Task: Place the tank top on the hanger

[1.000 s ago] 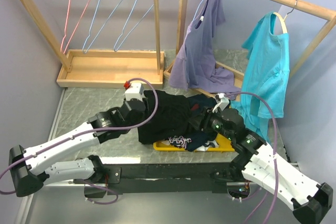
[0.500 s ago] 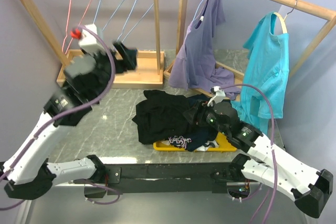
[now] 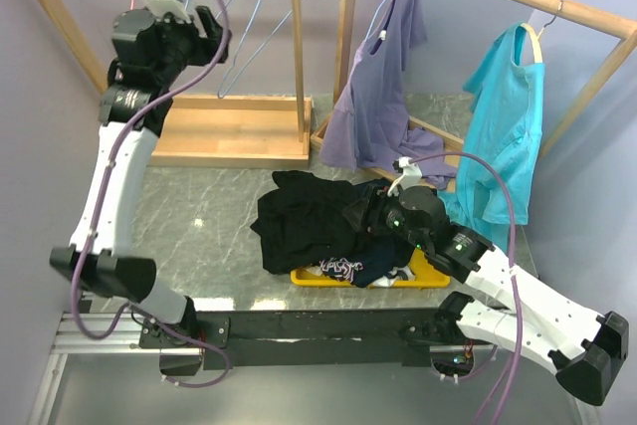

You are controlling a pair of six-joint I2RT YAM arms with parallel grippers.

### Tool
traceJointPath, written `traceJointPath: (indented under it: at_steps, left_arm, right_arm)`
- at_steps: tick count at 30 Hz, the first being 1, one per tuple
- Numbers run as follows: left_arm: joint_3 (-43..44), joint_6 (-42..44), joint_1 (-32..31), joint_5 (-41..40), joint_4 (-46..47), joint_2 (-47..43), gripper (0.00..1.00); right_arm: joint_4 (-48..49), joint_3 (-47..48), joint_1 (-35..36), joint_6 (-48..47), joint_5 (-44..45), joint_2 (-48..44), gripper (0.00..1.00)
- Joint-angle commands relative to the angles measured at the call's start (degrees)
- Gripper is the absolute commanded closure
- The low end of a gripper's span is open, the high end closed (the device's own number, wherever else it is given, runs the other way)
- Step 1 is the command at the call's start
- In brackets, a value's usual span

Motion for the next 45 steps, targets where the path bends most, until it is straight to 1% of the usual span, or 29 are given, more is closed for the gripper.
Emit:
traceJointPath:
  at_steps: [1,10,17,18,20,21,22,28,31,32,34,36,40,41,44,45]
  left_arm:
    - [4.3,5.5,0.4,16.0,0.8,2.7,0.25]
    - [4.7,6.8,1.0,18.7,1.6,7.1,0.28]
    - [6.9,7.4,1.0,17.9,2.2,10.8,0.38]
    - [7.2,7.4,1.0,17.8,2.3,11.2,0.42]
    - [7.6,7.3,1.0,17.5,2.3,12.0,0.45]
    - [7.6,7.3,0.9,17.5,2.4,12.2,0.51]
    - [7.5,7.2,0.9,17.9,2.6,12.3,0.53]
    - [7.7,7.8,-0.2,16.5,2.7,13.2,0.54]
    - [7.5,7.9,-0.9,15.1,3.3,13.5,0.58]
    - [7.3,8.1,-1.6,14.3,3.4,13.4,0.62]
    - [7.2,8.9,-2.2,12.5,3.7,13.5,0.63]
    - [7.4,9.3,-3.1,10.4,3.8,13.6,0.70]
    - [7.7,9.3,-3.4,8.1,4.6,13.8,0.78]
    - [7.8,9.4,-3.5,7.1,5.0,13.9,0.85]
    - [7.4,8.9,-3.7,6.1,6.5,13.4,0.97]
    - [7.2,8.8,-3.8,5.3,7.1,12.8,0.99]
  right_arm:
    - [0.7,3.4,0.9,-1.2,0.3,0.8,0.29]
    - [1.6,2.7,1.0,-1.0,0.6,0.2,0.30]
    - [0.7,3.0,1.3,-1.2,1.2,-0.4,0.31]
    - [0.7,3.1,1.3,-1.2,1.3,-0.4,0.31]
    - [0.7,3.1,1.4,-1.2,1.2,-0.6,0.31]
    - [0.8,3.1,1.4,-1.2,1.2,-0.5,0.31]
    - [0.9,3.0,1.3,-1.2,1.3,-0.5,0.31]
    - [1.4,3.0,1.4,-1.3,1.5,0.4,0.31]
    - [1.6,3.1,1.4,-1.5,1.6,0.7,0.31]
    - [1.5,3.2,1.4,-1.5,1.6,0.7,0.31]
    - [1.4,3.4,1.5,-1.5,1.7,0.8,0.31]
    - [1.3,3.3,1.5,-1.6,1.8,0.9,0.31]
    - [1.1,3.6,1.4,-1.7,1.9,1.0,0.31]
    - [1.0,3.7,1.4,-1.7,1.9,1.0,0.31]
    - [0.6,4.1,1.7,-1.9,1.9,1.2,0.31]
    - [0.5,4.2,1.6,-1.9,2.1,1.1,0.31]
